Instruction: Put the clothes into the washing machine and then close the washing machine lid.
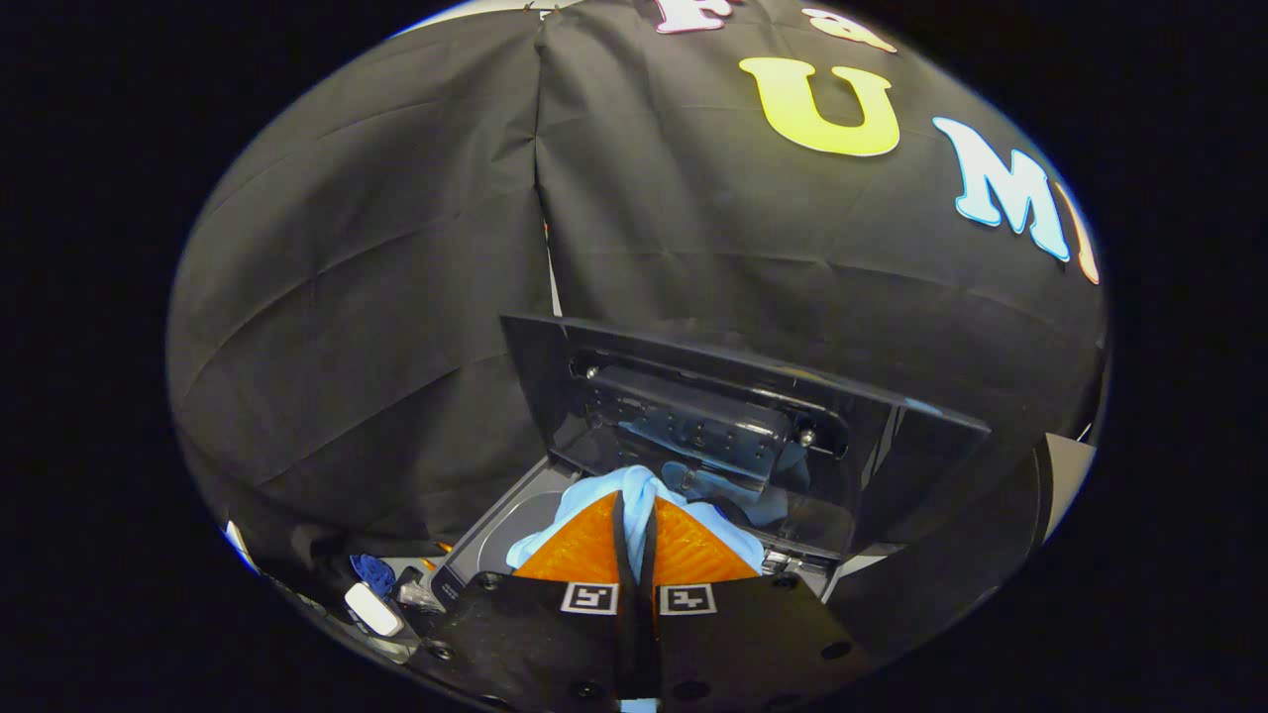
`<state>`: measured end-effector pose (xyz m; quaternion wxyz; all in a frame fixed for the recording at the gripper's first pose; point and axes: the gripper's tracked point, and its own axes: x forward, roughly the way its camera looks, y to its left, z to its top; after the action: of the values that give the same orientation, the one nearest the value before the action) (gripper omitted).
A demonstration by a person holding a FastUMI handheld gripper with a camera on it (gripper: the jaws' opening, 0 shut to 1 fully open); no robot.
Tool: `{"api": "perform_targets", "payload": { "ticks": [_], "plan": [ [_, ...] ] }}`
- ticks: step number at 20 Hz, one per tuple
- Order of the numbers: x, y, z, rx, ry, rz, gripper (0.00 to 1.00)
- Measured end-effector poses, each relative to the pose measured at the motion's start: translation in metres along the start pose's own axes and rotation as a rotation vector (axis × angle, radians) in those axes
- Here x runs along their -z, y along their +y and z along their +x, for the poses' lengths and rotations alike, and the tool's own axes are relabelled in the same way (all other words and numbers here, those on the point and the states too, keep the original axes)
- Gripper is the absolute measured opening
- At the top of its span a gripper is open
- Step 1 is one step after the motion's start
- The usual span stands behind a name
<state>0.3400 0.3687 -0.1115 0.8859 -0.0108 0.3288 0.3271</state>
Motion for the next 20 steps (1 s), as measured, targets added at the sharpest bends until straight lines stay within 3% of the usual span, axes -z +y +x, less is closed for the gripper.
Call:
{"api": "perform_targets", "payload": {
  "ticks": [20],
  "plan": [
    [0.087, -0.003, 0.045, 0.008, 0.204, 0.004, 0.02]
  ]
}}
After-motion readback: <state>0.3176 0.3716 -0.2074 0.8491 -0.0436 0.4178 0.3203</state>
